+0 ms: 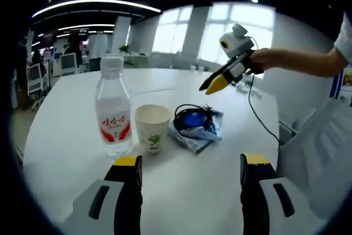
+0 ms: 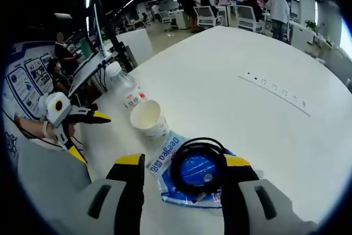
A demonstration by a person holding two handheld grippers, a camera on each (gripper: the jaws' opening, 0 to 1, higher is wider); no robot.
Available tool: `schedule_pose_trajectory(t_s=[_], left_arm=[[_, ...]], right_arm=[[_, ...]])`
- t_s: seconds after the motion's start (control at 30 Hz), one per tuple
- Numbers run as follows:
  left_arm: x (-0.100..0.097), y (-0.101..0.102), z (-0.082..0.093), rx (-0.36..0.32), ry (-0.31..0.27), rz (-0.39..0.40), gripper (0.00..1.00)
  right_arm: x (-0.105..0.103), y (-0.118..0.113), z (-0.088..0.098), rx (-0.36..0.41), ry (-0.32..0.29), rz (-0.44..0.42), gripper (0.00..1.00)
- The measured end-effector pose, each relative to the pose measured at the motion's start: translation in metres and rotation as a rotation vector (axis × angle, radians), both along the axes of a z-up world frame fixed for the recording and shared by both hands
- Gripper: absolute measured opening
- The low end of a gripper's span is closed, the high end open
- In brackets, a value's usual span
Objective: Arrange the tabletop items into an orderly group along one side of the table until the central work area is clear of visible clutter.
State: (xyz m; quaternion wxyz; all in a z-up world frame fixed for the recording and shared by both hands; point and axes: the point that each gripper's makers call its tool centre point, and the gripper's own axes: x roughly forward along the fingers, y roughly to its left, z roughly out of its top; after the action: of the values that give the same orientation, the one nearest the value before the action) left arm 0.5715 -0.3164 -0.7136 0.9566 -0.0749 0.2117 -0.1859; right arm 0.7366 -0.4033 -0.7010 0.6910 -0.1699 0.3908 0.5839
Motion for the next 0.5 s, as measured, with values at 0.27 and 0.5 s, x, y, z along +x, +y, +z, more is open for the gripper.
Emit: schedule_pose_trajectory(t_s=[0.27, 0.5], left_arm=[[-0.002, -0.012, 0.013, 0.028, -0.017, -0.045, 0.67], [-0.002, -0.026, 0.018, 0.019, -0.001, -0.072, 0.66]], right_arm=[[-0.012, -0.023, 0.007, 0.008, -0.004, -0.04, 0.5], [-0.02, -0.043, 0.008, 0.001, 0.001, -0.065, 0.48]])
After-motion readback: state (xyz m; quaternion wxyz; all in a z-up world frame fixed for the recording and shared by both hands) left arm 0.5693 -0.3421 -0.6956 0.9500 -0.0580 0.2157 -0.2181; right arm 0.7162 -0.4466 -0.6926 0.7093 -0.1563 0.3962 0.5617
